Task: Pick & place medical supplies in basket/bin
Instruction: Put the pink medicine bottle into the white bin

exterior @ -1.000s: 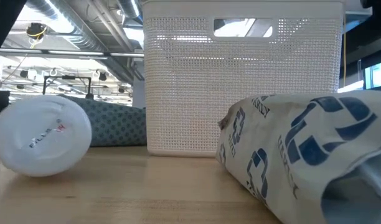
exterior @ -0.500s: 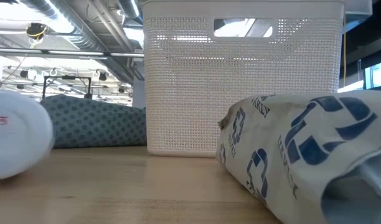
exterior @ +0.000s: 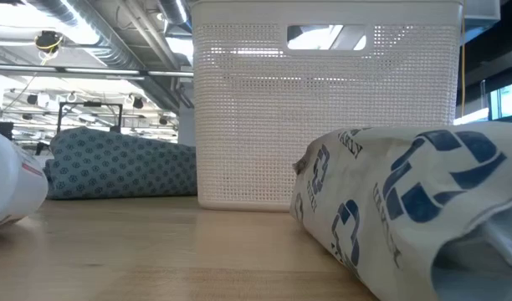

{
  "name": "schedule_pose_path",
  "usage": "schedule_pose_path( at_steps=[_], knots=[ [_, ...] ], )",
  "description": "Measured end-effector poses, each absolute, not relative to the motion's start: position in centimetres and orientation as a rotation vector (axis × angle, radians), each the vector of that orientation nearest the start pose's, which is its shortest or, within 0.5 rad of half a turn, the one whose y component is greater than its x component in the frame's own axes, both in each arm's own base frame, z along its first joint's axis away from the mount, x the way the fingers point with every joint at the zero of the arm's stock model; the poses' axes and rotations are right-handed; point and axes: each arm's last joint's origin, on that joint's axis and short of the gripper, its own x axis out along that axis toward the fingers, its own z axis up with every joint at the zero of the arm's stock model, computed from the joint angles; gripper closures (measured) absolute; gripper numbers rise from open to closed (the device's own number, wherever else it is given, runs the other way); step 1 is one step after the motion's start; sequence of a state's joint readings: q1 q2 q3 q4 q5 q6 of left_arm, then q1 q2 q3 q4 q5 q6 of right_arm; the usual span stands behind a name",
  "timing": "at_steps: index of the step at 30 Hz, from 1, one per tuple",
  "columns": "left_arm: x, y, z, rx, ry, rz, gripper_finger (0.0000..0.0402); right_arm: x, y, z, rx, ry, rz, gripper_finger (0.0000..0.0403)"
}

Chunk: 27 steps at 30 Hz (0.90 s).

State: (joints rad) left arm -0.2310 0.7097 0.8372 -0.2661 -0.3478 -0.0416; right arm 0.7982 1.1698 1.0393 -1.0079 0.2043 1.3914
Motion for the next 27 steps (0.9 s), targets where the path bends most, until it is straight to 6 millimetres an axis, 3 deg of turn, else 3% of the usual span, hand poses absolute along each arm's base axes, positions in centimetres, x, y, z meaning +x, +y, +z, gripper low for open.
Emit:
schedule_pose_path(
  at_steps=[5, 9, 16, 27],
  knots=[
    [13.0, -2.0, 32.1, -0.014, 0.083, 0.149, 0.0160, 14.6, 14.2, 28.2, 0.722, 1.183, -0.345, 0.0125],
    [12.5, -1.7, 31.0, -0.012, 0.083, 0.198, 0.0160, 14.3, 14.6, 27.3, 0.751, 1.263, -0.470, 0.0125],
    [12.5, -1.6, 30.7, -0.005, 0.094, 0.234, 0.0160, 14.9, 16.6, 25.0, 0.792, 1.331, -0.630, 0.0125],
    [12.5, -1.5, 30.7, 0.018, 0.098, 0.273, 0.0160, 15.4, 19.2, 22.3, 0.718, 1.427, -0.626, 0.0125]
  ],
)
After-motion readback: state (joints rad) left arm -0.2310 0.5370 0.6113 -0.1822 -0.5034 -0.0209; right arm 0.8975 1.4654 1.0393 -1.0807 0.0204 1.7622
